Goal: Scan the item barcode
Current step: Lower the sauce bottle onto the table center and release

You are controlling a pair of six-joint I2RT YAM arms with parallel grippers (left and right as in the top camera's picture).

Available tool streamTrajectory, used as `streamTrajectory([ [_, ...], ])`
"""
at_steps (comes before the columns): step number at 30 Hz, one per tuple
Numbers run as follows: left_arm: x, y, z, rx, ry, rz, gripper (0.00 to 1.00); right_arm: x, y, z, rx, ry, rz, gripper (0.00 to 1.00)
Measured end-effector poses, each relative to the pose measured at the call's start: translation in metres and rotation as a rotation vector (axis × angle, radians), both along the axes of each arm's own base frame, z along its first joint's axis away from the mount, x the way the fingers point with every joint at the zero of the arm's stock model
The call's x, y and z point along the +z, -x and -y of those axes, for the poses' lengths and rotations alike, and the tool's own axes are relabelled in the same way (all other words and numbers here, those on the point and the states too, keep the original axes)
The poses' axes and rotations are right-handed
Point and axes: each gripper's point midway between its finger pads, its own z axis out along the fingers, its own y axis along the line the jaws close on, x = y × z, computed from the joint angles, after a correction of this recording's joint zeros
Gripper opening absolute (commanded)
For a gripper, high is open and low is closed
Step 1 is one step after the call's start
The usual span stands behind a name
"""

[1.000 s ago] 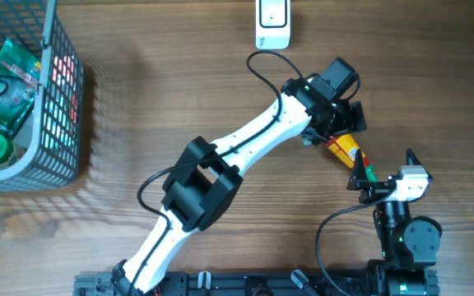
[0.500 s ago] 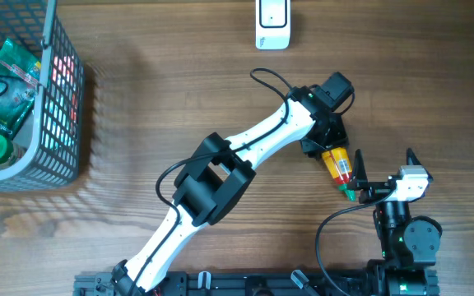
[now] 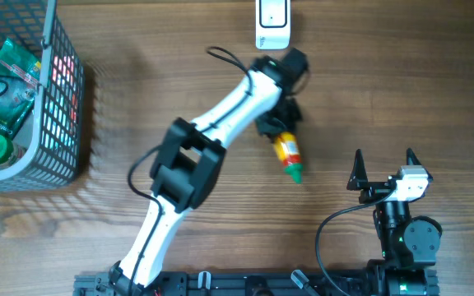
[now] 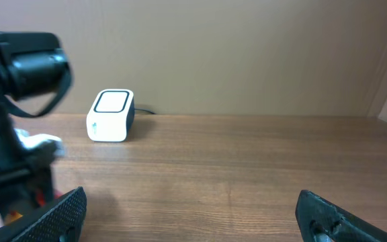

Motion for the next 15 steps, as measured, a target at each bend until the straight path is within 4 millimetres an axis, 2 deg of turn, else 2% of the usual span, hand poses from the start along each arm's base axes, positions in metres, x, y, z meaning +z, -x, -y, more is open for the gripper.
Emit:
streamTrajectory([
  [5,-0.001,-0.024,-0.068,0.055,-0.16,0.021,0.29,0.0,0.0,0.0,0.0,0.0,0.0,1.0],
  [8,-0.002,-0.029,-0.094,0.078,-0.217,0.012,0.3,0.0,0.0,0.0,0.0,0.0,0.0,1.0],
  [9,-0.002,-0.03,-0.101,0.086,-0.231,0.01,0.35,0.0,0.0,0.0,0.0,0.0,0.0,1.0],
  [10,-0.002,-0.031,-0.104,0.088,-0.238,0.01,0.48,0.0,0.0,0.0,0.0,0.0,0.0,1.0],
  [12,-0.001,-0.032,-0.111,0.089,-0.255,0.011,0.88,0.0,0.0,0.0,0.0,0.0,0.0,1.0],
  [13,-0.001,-0.032,-0.113,0.086,-0.26,0.012,1.0,0.0,0.0,0.0,0.0,0.0,0.0,1.0],
  [15,0.0,-0.03,-0.118,0.082,-0.286,0.007,1.0,0.0,0.0,0.0,0.0,0.0,0.0,1.0],
])
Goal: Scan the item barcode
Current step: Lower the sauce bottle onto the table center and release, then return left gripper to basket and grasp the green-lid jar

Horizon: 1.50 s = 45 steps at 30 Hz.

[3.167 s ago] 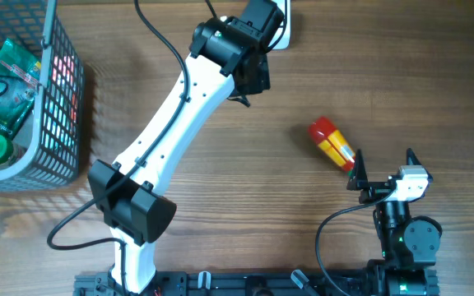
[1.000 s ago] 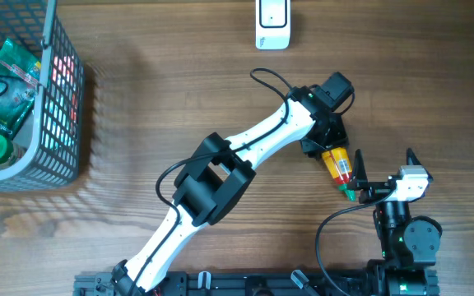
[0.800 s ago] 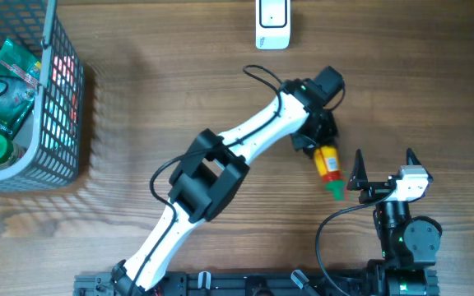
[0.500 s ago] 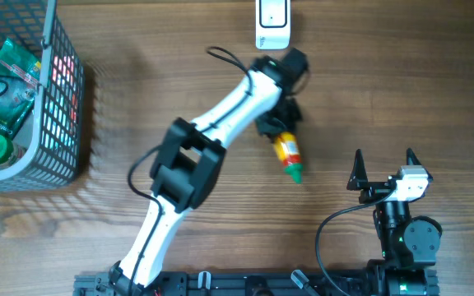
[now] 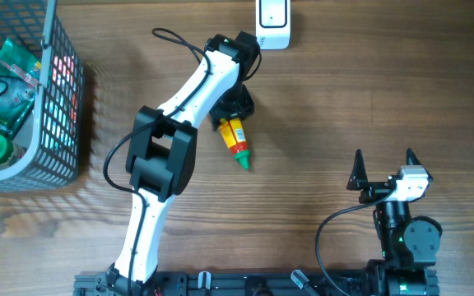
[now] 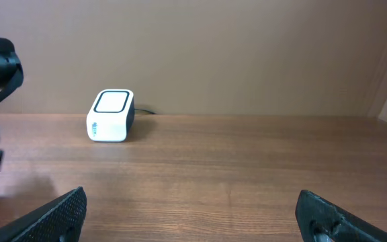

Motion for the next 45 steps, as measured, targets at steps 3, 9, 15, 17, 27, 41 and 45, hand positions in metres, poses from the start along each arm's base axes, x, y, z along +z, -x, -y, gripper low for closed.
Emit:
streamTrajectory([
  [3,0.002,0.007,-0.011,-0.008,-0.06,-0.021,1.0,0.0,0.0,0.0,0.0,0.0,0.0,1.0],
  [9,0.022,0.01,-0.031,-0.023,-0.149,0.009,1.0,0.0,0.0,0.0,0.0,0.0,0.0,1.0],
  [15,0.101,-0.003,-0.046,-0.006,-0.14,0.216,1.0,0.0,0.0,0.0,0.0,0.0,0.0,1.0],
  [17,0.144,-0.008,-0.057,0.019,-0.128,0.332,1.0,0.0,0.0,0.0,0.0,0.0,0.0,1.0],
  [27,0.368,0.016,-0.227,0.491,-0.146,0.971,1.0,0.0,0.0,0.0,0.0,0.0,0.0,1.0],
  [41,0.275,0.104,-0.44,1.176,-0.163,0.557,1.0,0.0,0.0,0.0,0.0,0.0,0.0,1.0],
  [45,0.237,0.094,-0.462,1.176,-0.148,0.46,1.0,0.0,0.0,0.0,0.0,0.0,0.0,1.0],
])
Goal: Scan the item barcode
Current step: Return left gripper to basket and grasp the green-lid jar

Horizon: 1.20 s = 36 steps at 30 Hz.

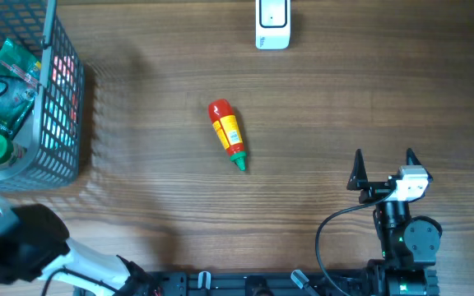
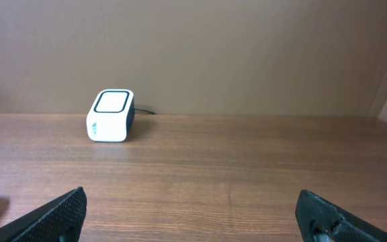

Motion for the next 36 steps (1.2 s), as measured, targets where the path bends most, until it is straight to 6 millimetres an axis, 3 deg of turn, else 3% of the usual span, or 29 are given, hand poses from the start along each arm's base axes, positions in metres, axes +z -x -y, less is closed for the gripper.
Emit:
streamTrajectory([
  [11,-0.076,-0.031,-0.03,-0.183,-0.03,-0.043,1.0,0.0,0.0,0.0,0.0,0.0,0.0,1.0],
  [19,-0.156,-0.02,-0.028,-0.216,0.013,-0.103,1.0,0.0,0.0,0.0,0.0,0.0,0.0,1.0],
  [26,-0.163,-0.005,-0.041,-0.175,0.019,-0.108,1.0,0.0,0.0,0.0,0.0,0.0,0.0,1.0],
  [36,-0.163,-0.009,-0.057,-0.161,-0.025,-0.078,0.99,0.0,0.0,0.0,0.0,0.0,0.0,1.0],
])
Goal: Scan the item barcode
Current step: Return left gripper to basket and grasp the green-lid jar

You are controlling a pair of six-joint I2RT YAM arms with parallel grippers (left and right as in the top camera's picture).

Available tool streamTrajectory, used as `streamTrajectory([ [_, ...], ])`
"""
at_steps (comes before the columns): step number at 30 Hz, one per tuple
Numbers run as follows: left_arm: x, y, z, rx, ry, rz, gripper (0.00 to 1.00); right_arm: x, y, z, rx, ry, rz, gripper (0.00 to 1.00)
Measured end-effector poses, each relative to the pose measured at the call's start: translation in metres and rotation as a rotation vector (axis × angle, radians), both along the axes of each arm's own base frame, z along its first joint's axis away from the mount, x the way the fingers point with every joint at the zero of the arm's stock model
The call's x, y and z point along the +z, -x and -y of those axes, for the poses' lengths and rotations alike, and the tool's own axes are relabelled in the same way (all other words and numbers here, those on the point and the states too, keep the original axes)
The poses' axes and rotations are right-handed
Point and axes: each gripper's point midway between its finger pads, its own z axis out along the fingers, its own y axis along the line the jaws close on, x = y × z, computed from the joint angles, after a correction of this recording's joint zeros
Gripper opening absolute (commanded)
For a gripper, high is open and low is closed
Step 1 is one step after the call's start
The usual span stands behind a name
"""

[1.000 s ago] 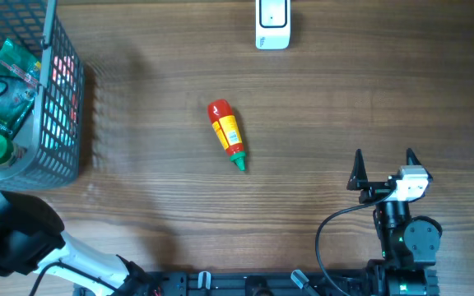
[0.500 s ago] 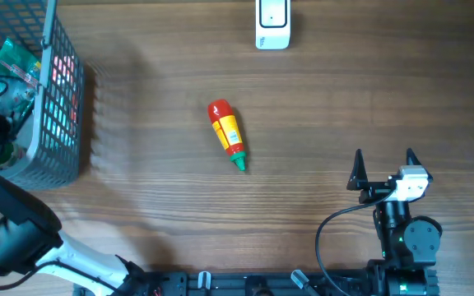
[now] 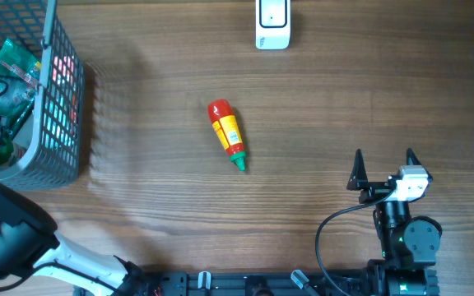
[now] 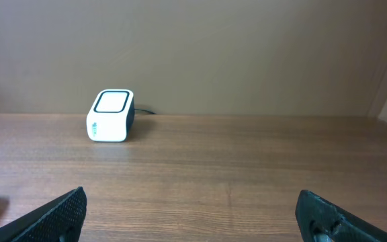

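Observation:
A red sauce bottle with a yellow label and a green tip lies alone on the wooden table, near the middle. The white barcode scanner stands at the far edge; the right wrist view shows the scanner at the left. My left arm rises from the bottom-left corner. Its dark end, the left gripper, hangs over the basket's contents, with the jaws hidden. My right gripper rests open near the front right, and nothing lies between the fingers of the right gripper.
A grey wire basket stands at the left edge and holds a green packet and other goods. In the right wrist view a sliver of the red bottle shows at the left border.
My left arm has come further into view at the bottom left. Its dark end now sits over the basket, where a green lid showed before. The bottle and my right gripper have not moved.
My left gripper was first at the bottle's red end, right of centre below the scanner. It was then still at the bottle, further left. Later the bottle lay alone mid-table with the arm back at the bottom-left corner. Now the arm's end is over the basket.

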Motion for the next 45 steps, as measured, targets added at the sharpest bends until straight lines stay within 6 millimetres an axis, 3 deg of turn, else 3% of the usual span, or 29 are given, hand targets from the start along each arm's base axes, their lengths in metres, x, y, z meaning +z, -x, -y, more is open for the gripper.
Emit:
streamTrajectory([
  [7,-0.024,-0.001,-0.003,-0.007,0.024,-0.033,0.76,0.0,0.0,0.0,0.0,0.0,0.0,1.0],
  [14,-0.024,-0.003,-0.005,-0.01,0.018,-0.027,0.56,0.0,0.0,0.0,0.0,0.0,0.0,1.0],
  [24,-0.023,-0.003,-0.002,-0.013,0.03,-0.023,0.54,0.0,0.0,0.0,0.0,0.0,0.0,1.0],
  [28,-0.017,-0.006,0.008,-0.028,0.075,0.012,0.53,0.0,0.0,0.0,0.0,0.0,0.0,1.0],
  [32,0.022,-0.015,0.018,-0.055,0.085,0.109,0.53,0.0,0.0,0.0,0.0,0.0,0.0,1.0],
  [36,0.104,-0.027,0.022,-0.09,-0.017,0.287,0.54,0.0,0.0,0.0,0.0,0.0,0.0,1.0],
  [40,0.192,-0.018,0.041,-0.104,-0.137,0.466,0.55,0.0,0.0,0.0,0.0,0.0,0.0,1.0],
  [43,0.241,-0.009,0.063,-0.121,-0.182,0.588,0.55,0.0,0.0,0.0,0.0,0.0,0.0,1.0],
  [45,0.263,-0.007,0.081,-0.143,-0.182,0.659,0.54,0.0,0.0,0.0,0.0,0.0,0.0,1.0],
])
